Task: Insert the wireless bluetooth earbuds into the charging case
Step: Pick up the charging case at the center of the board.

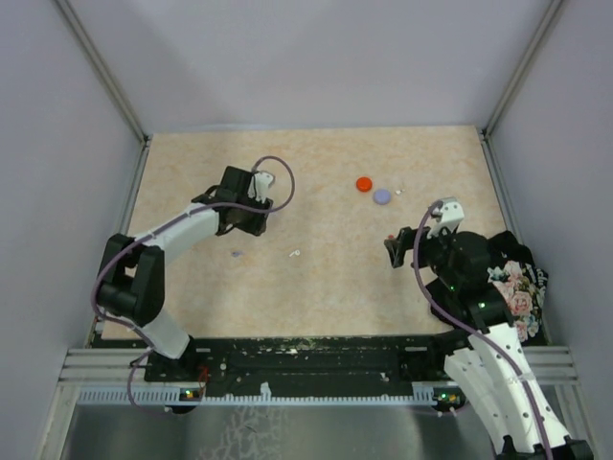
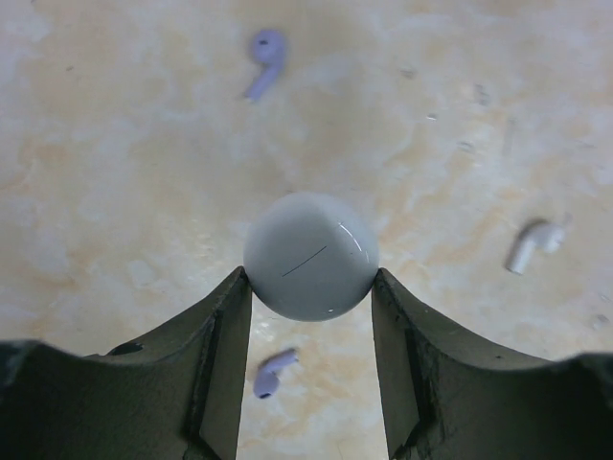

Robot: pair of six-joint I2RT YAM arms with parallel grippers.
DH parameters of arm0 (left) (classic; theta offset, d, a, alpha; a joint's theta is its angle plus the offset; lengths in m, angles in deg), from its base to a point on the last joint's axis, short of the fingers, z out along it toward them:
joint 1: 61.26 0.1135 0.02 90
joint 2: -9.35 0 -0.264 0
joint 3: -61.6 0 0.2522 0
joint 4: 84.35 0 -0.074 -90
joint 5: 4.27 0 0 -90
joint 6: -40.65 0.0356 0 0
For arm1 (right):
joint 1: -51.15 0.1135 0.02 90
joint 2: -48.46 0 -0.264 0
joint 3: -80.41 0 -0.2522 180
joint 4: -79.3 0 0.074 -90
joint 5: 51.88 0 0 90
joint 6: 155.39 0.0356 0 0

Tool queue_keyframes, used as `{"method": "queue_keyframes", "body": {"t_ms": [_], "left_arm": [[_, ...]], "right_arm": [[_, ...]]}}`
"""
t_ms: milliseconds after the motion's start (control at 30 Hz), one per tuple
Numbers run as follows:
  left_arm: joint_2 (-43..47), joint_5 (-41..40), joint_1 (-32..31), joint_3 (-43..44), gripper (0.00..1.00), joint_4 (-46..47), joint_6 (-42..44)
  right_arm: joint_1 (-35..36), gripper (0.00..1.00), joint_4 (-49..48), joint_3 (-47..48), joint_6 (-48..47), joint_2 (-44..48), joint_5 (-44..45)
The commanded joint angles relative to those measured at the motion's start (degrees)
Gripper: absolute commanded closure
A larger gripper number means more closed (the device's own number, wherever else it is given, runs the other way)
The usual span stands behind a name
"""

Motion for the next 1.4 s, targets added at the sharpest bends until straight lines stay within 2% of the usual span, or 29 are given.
{"method": "queue_keyframes", "body": {"t_ms": [0, 267, 400, 600, 800, 967, 1367], "left_arm": [[7.16, 8.79, -3.12, -3.55, 0.64, 2.76, 6.06], [18.89, 15.38, -8.94, -10.15, 0.63, 9.16, 12.01], [23.18, 14.38, -13.19, -12.51, 0.64, 12.30, 14.32], [27.58, 12.60, -20.27, -14.19, 0.64, 14.78, 17.71], [29.12, 9.59, -25.67, -13.72, 0.64, 15.26, 21.19], [28.77, 7.53, -29.19, -12.68, 0.64, 14.84, 23.57], [28.58, 6.48, -31.93, -10.96, 0.63, 14.96, 23.48]], "right_arm": [[0.54, 0.02, -3.21, 4.07, 3.72, -5.67, -6.90], [0.50, 0.02, -8.38, 8.31, 10.92, -18.07, -18.80], [0.54, 0.02, -12.70, 11.54, 16.51, -24.27, -25.00], [2.15, 0.06, -15.78, 16.66, 21.55, -31.44, -29.78], [6.73, 0.16, -15.02, 22.18, 23.11, -37.78, -32.82], [9.72, 0.19, -15.03, 24.55, 23.39, -41.36, -35.59], [13.58, 0.28, -14.97, 24.20, 21.14, -45.93, -38.34]]}}
